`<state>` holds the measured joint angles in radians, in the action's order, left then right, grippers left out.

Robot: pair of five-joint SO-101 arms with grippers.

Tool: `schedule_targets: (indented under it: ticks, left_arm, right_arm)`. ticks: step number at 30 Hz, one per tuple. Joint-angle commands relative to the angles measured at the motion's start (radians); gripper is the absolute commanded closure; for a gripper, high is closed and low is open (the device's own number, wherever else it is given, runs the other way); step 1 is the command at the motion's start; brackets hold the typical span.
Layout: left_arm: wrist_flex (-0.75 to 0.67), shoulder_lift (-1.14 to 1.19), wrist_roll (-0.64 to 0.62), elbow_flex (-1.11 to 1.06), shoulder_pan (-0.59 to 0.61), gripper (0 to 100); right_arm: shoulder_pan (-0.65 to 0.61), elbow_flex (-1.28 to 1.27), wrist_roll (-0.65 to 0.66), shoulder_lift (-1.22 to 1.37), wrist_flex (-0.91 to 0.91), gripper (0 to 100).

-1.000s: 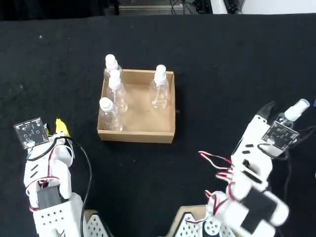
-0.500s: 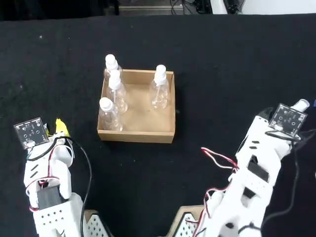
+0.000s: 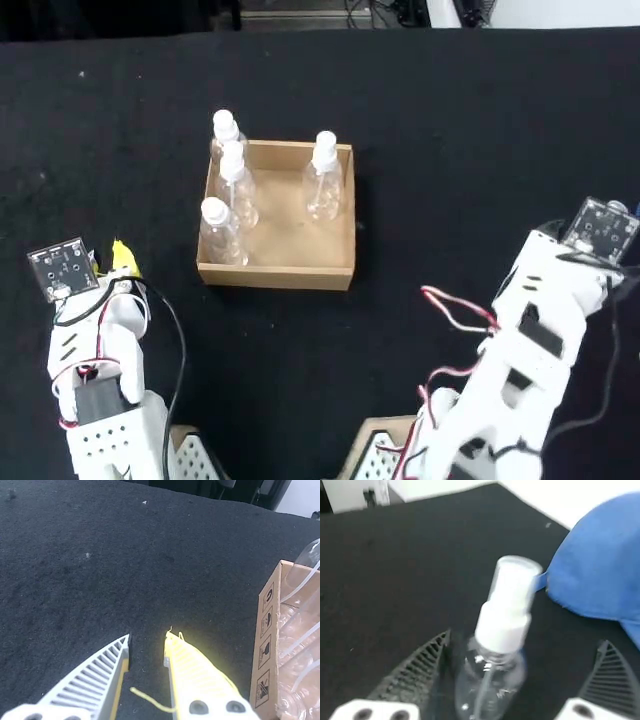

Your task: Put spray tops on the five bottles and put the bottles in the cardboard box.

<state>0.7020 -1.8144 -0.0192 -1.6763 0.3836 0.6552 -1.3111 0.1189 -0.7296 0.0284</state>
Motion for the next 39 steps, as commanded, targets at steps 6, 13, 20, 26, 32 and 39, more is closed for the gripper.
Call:
schedule_targets:
  ticks: [6,13,20,26,32,39]
  left_arm:
    - [0.003,-0.011,-0.003,-0.022,0.007,89]
    - [0.005,-0.011,-0.003,-0.022,0.008,89]
    - [0.006,-0.011,-0.003,-0.022,0.008,89]
    - [0.006,-0.011,-0.003,-0.022,0.010,89]
    - [0.006,-0.011,-0.003,-0.022,0.010,89]
    - [0.006,-0.011,-0.003,-0.022,0.010,89]
  right_arm:
    - [-0.034,0.097,0.005,0.136,-0.005,62.0]
    - [-0.026,0.062,0.006,0.143,-0.005,62.0]
    - [-0.025,0.044,0.006,0.143,-0.005,62.1]
    - [-0.025,0.044,0.006,0.145,-0.006,63.6]
    - [-0.023,0.044,0.006,0.143,-0.006,69.4]
    - [-0.023,0.036,0.006,0.145,-0.005,69.4]
